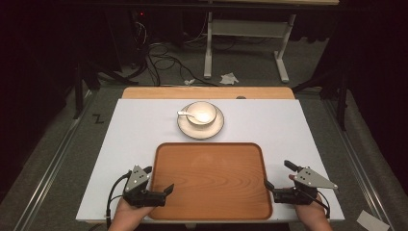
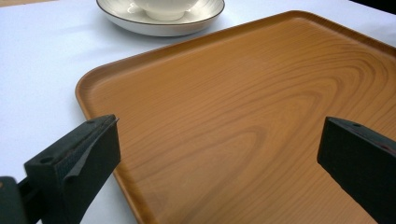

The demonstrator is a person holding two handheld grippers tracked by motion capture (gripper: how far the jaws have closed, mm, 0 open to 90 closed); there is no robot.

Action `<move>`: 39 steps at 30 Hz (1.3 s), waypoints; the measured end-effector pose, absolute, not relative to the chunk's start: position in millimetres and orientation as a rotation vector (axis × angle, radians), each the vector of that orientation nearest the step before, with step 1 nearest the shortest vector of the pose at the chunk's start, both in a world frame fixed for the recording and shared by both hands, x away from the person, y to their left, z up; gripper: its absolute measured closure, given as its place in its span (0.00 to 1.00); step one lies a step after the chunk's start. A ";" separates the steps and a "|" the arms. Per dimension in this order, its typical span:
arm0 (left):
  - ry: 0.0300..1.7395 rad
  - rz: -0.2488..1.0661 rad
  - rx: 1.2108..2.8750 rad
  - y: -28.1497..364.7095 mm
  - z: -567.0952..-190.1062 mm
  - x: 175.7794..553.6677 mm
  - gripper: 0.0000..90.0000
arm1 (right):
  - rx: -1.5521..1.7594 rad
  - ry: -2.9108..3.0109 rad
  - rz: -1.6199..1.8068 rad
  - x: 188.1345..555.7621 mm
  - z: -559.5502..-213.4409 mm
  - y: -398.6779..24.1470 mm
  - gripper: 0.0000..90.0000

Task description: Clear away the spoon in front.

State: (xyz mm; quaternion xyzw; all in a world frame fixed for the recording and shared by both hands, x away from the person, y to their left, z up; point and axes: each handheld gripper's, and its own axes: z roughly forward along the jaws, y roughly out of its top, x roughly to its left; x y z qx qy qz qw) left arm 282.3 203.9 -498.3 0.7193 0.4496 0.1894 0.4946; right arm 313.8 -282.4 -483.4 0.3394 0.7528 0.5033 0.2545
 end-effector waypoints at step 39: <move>1.032 0.463 1.811 202.1 -505.1 289.3 0.04 | 0.905 2.069 1.353 317.1 -486.1 -279.1 0.03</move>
